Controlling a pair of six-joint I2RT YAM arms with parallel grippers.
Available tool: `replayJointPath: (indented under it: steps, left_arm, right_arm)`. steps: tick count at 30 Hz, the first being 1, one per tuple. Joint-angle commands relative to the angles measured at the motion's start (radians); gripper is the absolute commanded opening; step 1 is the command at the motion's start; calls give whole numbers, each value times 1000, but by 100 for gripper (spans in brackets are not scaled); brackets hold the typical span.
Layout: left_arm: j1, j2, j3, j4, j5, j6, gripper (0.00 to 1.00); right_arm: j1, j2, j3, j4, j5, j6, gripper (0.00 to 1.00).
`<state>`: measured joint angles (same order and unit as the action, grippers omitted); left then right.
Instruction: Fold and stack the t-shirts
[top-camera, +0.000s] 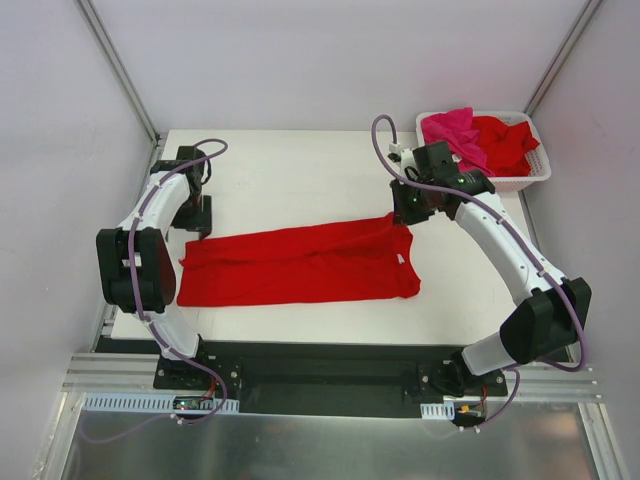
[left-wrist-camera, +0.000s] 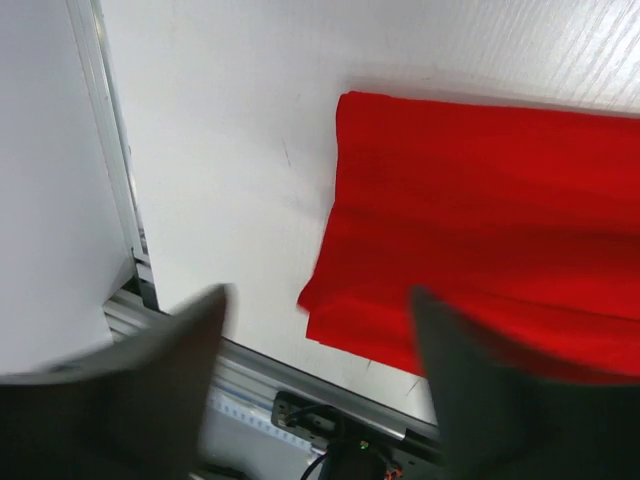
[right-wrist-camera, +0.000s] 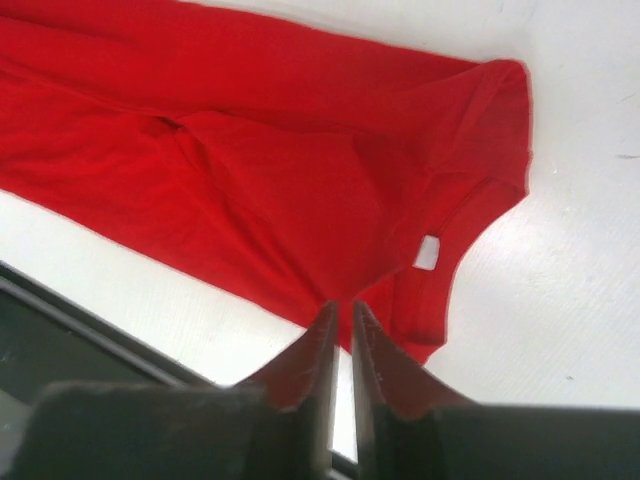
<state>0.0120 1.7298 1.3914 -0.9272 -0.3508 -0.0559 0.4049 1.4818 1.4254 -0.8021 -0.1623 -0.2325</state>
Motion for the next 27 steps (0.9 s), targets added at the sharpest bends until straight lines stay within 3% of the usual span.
replayJointPath:
  steps: [1,9,15,19,27]
  left_arm:
    - [-9,-9,-5,-33,-25,-15,99]
    - [-9,-18,20,-38,-28,-15,99]
    - [-9,-16,14,-36,-10,-15,99]
    - [-33,-13,-3,-36,-5,-15,99]
    - [-78,-1,-14,-36,21,-18,99]
  right_arm:
    - [9,-29,15,-26,27,-13,7]
    - [12,-31,30,-39,46,-16,8]
    - [11,-28,26,-25,29,1,27]
    - [11,-12,17,-22,9,9,47]
    - [11,-14,-37,10,-9,24,65]
